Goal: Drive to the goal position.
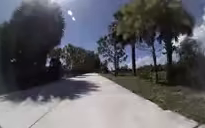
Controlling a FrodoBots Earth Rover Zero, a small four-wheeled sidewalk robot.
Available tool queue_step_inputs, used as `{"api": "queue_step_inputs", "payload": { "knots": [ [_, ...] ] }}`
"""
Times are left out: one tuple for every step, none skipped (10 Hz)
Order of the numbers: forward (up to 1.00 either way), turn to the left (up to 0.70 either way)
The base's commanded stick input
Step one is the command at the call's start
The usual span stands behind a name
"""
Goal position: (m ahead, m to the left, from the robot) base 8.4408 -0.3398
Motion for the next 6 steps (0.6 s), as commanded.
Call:
{"api": "queue_step_inputs", "payload": {
  "knots": [
    [0.85,0.00],
    [0.85,0.00],
    [0.85,0.00],
    [0.85,0.00],
    [0.85,0.00],
    [0.85,0.09]
  ]
}}
